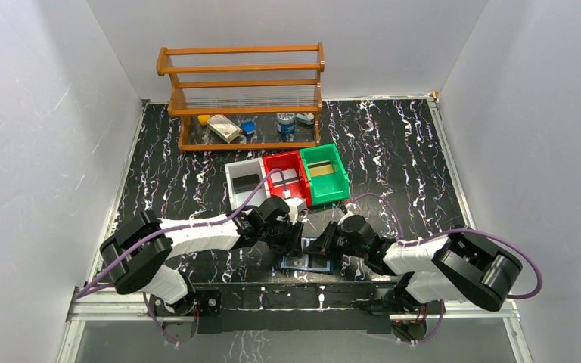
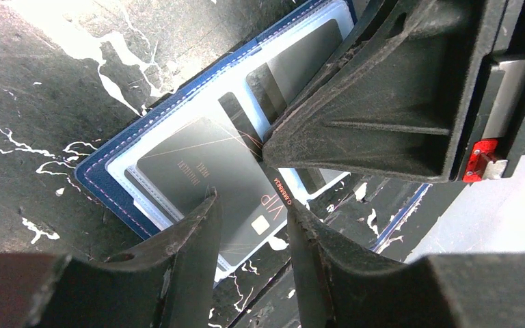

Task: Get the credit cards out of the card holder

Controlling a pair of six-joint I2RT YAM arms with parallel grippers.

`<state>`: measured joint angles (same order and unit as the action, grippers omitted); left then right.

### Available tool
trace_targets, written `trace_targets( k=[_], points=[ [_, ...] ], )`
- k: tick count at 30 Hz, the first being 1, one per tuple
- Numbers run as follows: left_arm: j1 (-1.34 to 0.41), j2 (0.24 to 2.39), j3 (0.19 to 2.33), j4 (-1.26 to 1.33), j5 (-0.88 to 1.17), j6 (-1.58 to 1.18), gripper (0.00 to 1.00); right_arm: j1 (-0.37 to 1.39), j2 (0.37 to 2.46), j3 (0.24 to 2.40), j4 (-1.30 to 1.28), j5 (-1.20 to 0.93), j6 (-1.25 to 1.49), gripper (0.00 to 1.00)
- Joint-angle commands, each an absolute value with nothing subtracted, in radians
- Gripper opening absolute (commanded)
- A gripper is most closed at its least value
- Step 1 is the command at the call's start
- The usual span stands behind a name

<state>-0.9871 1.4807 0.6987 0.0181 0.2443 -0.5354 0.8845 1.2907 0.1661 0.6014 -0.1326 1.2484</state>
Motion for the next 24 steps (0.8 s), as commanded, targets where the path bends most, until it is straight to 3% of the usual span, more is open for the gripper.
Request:
trace_targets(
  k=[1,9,16,24],
  points=[
    [-0.983,1.436,0.682,-0.03,0.223,-0.53,0.39,0.885,1.298,0.194,0.637,-0.142,1.24,0.18],
    [-0.983,1.372,0.697,-0.064,0.142,-0.501,0.44,0.885,1.315,0.206,0.6,-0.133,1.238,0.18],
    [-0.983,1.435,0.697,-0.039,0.2,-0.503,0.43,0.885,1.331,0.217,0.593,-0.134,1.239,0.2],
    [-0.983,1.414,0.697,-0.09,0.13,-0.514,0.44,0.885,1.321,0.21,0.592,-0.123,1.246,0.22]
  ],
)
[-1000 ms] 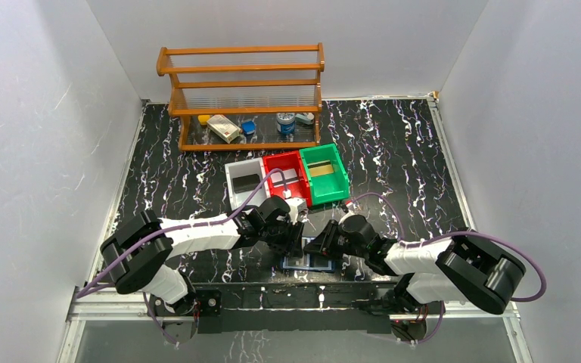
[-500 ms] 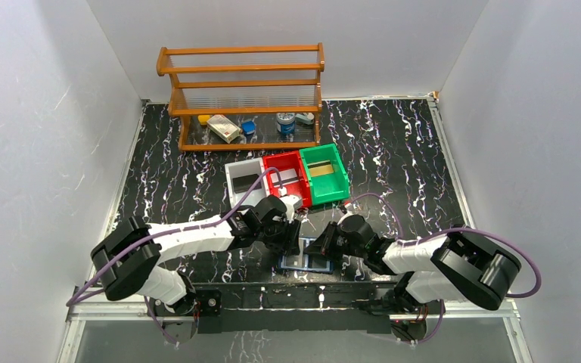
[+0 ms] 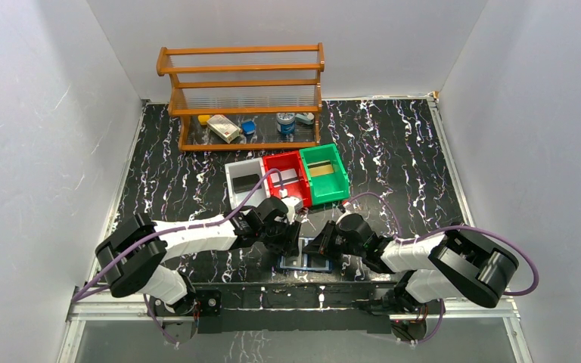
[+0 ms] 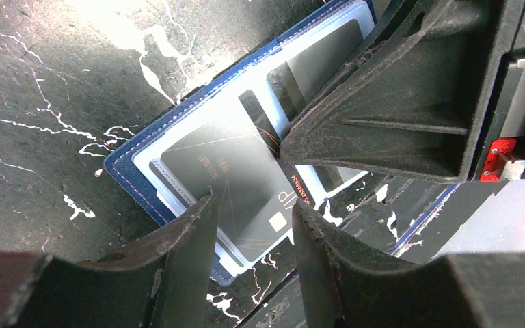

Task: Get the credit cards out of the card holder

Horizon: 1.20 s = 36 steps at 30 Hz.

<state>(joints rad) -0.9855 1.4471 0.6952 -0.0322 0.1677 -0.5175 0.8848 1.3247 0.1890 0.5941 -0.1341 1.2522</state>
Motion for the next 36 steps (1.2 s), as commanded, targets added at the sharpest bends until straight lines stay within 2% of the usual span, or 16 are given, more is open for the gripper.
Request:
trace_targets(
  k=[1,16,24,30,36],
  points=[
    [-0.984,1.407,0.697,-0.092,0.127,-0.513,0.44,0.885,1.322,0.211,0.592,-0.123,1.246,0.22],
    [-0.984,1.459,0.69,-0.093,0.151,-0.534,0.45,0.885,1.324,0.209,0.602,-0.13,1.251,0.23],
    [-0.984,1.473,0.67,-0.091,0.17,-0.557,0.43,0.885,1.35,0.221,0.614,-0.147,1.248,0.28],
    [-0.985,1.45,0.686,-0.127,0.134,-0.54,0.43,0.885,1.35,0.23,0.568,-0.125,1.252,0.25],
    [-0.984,1.468,0.684,-0.098,0.172,-0.557,0.43,0.885,1.341,0.214,0.704,-0.175,1.248,0.24]
  ],
)
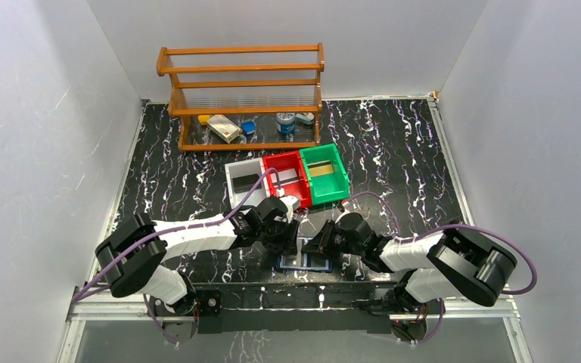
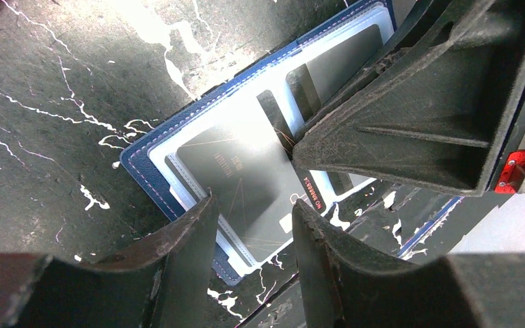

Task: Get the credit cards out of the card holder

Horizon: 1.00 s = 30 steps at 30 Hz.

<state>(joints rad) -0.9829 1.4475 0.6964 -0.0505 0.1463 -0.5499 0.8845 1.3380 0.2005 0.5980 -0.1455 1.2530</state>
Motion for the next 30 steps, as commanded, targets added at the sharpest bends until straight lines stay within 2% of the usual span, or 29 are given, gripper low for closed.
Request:
trace_targets(
  k=[1,6,12,17,30],
  points=[
    [-0.984,1.47,0.676,-0.086,0.18,-0.566,0.42,0.885,1.347,0.214,0.717,-0.18,1.252,0.25],
    [-0.983,1.464,0.655,-0.057,0.194,-0.581,0.42,0.885,1.385,0.23,0.707,-0.184,1.255,0.25],
    [-0.984,1.457,0.65,-0.062,0.188,-0.578,0.41,0.885,1.396,0.247,0.674,-0.179,1.241,0.19],
    [-0.984,1.456,0.652,-0.066,0.183,-0.577,0.41,0.884,1.375,0.237,0.683,-0.179,1.237,0.0],
    [-0.984,1.456,0.658,-0.095,0.151,-0.564,0.41,0.871,1.174,0.181,0.485,-0.057,1.235,0.0]
  ],
)
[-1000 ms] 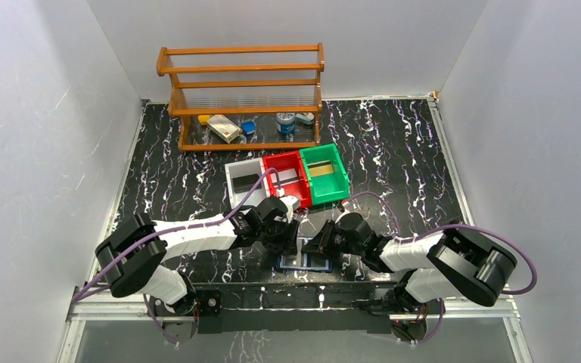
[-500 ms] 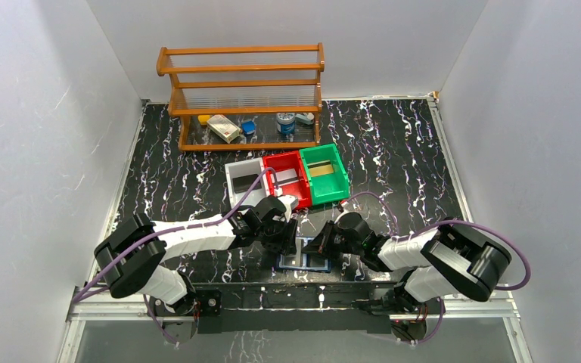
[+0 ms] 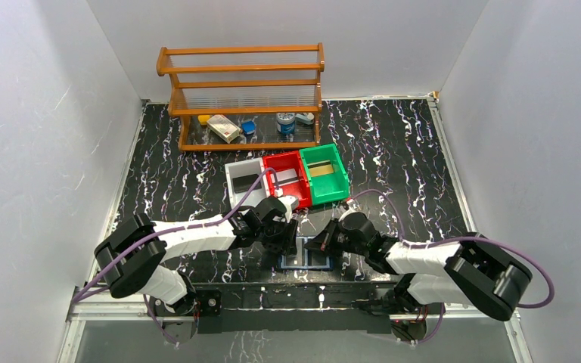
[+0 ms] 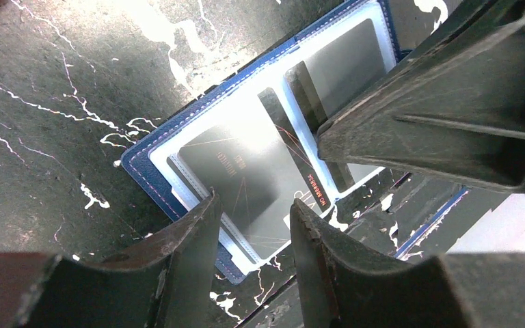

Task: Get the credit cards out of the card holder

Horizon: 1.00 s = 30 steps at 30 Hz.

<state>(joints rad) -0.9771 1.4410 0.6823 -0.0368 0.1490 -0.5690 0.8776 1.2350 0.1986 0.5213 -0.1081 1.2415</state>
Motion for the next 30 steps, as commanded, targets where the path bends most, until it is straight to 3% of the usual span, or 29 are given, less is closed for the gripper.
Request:
trace_targets(
  k=[1,5,10,14,24,30],
  points=[
    [-0.983,1.457,0.659,-0.094,0.153,-0.564,0.41,0.87,1.164,0.176,0.482,-0.054,1.24,0.0],
    [-0.983,1.461,0.66,-0.09,0.159,-0.563,0.41,0.87,1.158,0.172,0.483,-0.062,1.239,0.02],
    [-0.983,1.462,0.663,-0.092,0.163,-0.563,0.41,0.87,1.194,0.195,0.484,-0.096,1.216,0.23],
    [-0.983,1.465,0.665,-0.092,0.164,-0.563,0.41,0.87,1.243,0.217,0.496,-0.12,1.2,0.3],
    [-0.984,1.472,0.669,-0.094,0.169,-0.561,0.41,0.87,1.385,0.248,0.613,-0.199,1.206,0.3],
    [-0.983,1.473,0.667,-0.092,0.174,-0.56,0.4,0.869,1.405,0.238,0.658,-0.202,1.225,0.15]
  ],
)
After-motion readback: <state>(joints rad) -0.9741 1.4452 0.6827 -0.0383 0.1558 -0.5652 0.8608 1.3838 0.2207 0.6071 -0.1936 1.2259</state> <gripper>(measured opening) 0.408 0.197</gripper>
